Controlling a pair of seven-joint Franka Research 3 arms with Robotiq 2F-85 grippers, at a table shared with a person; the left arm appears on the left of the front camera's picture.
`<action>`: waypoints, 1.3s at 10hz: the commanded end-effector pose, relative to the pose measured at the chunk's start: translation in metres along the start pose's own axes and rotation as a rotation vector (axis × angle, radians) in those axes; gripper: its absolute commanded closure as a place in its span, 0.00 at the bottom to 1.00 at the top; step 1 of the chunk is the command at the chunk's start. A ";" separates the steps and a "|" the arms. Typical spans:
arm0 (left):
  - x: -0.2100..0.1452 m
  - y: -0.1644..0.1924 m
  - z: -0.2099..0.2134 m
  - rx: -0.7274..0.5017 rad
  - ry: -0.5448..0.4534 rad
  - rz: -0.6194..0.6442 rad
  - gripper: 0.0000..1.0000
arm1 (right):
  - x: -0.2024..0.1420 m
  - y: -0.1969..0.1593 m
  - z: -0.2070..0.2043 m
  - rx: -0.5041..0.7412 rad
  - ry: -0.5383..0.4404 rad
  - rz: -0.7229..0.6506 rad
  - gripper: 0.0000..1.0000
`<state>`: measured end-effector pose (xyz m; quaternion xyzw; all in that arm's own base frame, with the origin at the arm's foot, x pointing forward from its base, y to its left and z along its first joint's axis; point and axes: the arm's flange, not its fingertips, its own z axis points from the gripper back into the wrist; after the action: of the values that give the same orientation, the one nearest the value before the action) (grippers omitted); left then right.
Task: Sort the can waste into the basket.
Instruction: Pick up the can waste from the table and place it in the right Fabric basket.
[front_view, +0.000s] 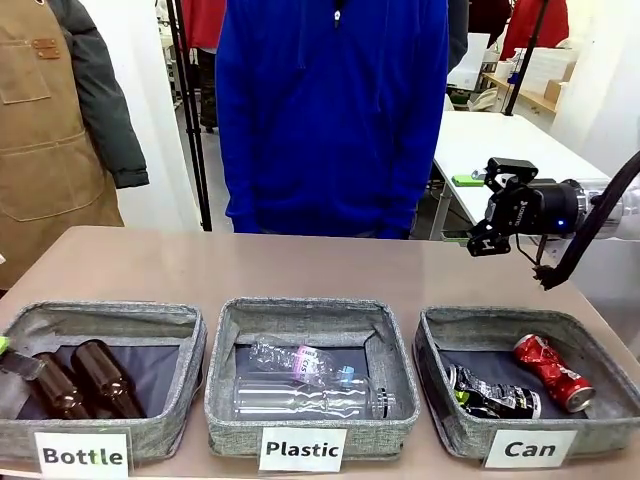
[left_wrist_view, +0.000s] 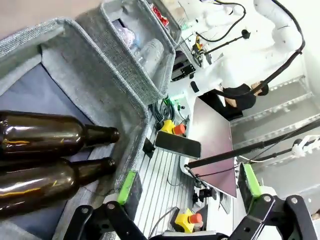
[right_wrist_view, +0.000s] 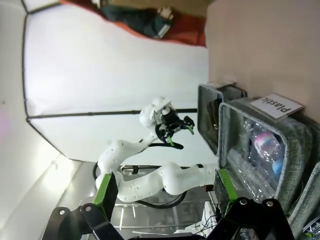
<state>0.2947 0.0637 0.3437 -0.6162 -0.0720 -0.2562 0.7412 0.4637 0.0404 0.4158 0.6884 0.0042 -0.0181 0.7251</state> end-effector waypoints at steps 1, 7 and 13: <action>0.021 -0.028 0.008 -0.062 -0.048 0.044 0.00 | 0.000 0.001 -0.003 0.006 -0.020 0.005 0.00; 0.048 -0.061 0.062 -0.178 -0.285 0.187 0.00 | 0.000 0.001 -0.003 0.006 -0.020 0.005 0.00; 0.048 -0.061 0.062 -0.178 -0.285 0.187 0.00 | 0.000 0.001 -0.003 0.006 -0.020 0.005 0.00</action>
<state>0.3234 0.1013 0.4321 -0.7113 -0.0926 -0.0958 0.6902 0.4637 0.0398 0.4153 0.6884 0.0040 -0.0191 0.7251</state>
